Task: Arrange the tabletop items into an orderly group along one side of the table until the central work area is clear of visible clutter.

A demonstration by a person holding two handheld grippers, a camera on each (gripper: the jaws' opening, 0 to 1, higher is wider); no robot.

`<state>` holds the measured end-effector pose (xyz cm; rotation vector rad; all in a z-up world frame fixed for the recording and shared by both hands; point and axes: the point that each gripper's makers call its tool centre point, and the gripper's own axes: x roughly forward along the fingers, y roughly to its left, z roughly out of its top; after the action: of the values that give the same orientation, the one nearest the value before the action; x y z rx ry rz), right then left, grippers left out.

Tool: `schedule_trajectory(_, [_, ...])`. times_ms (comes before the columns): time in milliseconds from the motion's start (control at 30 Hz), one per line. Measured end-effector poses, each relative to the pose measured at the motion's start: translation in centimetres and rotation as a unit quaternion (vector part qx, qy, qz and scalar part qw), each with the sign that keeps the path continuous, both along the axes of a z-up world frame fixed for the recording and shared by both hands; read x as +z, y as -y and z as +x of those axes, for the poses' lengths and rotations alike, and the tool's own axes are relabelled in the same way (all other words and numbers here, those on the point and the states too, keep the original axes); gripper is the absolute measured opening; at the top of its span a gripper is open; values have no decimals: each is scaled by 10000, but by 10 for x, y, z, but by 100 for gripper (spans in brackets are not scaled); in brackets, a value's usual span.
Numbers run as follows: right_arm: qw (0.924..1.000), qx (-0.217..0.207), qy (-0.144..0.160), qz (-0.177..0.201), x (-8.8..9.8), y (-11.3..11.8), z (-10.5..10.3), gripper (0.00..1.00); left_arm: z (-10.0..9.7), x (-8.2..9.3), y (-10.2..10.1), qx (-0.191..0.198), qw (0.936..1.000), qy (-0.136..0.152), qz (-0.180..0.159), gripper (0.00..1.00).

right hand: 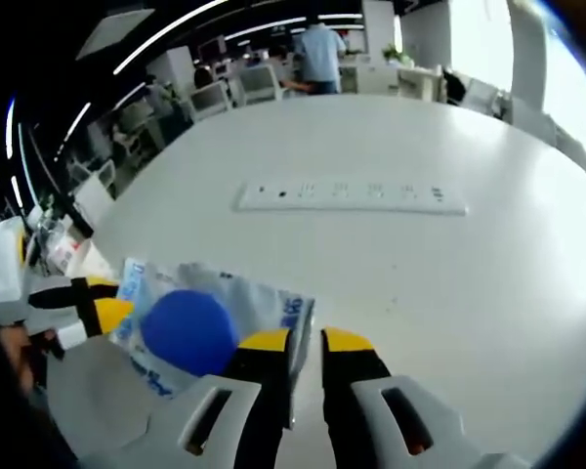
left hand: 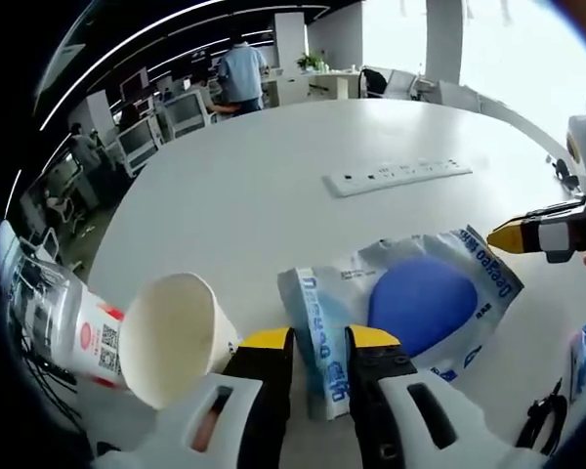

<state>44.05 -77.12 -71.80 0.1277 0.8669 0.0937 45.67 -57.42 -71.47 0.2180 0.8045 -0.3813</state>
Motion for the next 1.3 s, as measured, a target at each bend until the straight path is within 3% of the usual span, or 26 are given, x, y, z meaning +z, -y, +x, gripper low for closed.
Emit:
schedule_trajectory(533, [10000,-8,-2,11,6,-3,-6,8,5,17,5,-82,9998,188,8,21])
schedule_trajectory(1300, [10000,-35,56,-6,19,6,-31,8,-27,22,11,-128,9994,218,-217,22])
